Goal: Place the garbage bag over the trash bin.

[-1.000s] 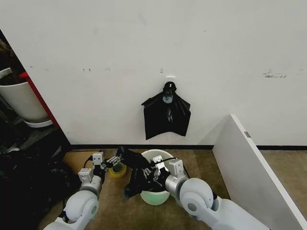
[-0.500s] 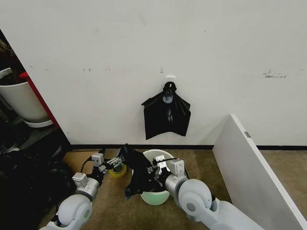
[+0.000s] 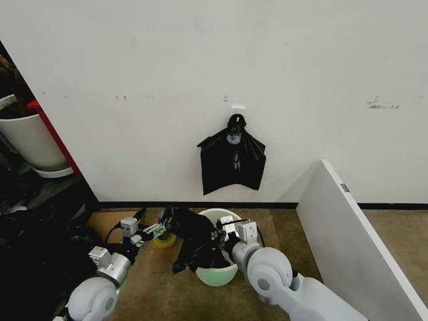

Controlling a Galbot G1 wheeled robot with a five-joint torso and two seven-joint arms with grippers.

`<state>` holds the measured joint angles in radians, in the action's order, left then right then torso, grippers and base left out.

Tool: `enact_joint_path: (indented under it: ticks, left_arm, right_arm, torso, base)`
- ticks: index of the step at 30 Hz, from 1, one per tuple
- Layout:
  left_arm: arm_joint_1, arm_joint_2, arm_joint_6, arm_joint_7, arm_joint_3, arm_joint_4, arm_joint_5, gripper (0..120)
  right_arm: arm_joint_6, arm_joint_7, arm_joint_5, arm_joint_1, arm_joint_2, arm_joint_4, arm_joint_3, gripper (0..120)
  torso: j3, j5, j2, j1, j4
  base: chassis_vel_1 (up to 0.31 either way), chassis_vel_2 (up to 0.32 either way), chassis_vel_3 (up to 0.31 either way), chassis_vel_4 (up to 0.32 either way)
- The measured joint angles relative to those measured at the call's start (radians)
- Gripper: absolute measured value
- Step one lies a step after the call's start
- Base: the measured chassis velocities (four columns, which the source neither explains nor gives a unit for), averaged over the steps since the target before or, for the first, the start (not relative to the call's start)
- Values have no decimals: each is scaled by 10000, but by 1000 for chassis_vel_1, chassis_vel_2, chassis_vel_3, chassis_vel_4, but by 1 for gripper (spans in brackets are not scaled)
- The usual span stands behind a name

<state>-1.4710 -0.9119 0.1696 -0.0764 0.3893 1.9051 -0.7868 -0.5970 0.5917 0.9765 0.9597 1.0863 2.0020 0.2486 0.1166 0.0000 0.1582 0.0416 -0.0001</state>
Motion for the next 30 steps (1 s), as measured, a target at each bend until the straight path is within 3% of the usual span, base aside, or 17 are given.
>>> enact_joint_path:
  ticks: [18, 30]
  left_arm:
    - [275, 189, -118, 271, 35, -584, -578, 100]
    - [469, 54, 17, 286, -11, -943, -565, 100]
  right_arm:
    - [-33, -219, 87, 405, -968, -163, -1225, 0]
    - [353, -610, -192, 453, -842, -1001, -1666, 0]
  torso:
    - [0, 0, 0, 0, -1]
    - [0, 1, 0, 0, 0]
  base:
    - [0, 0, 0, 0]
    - [0, 0, 0, 0]
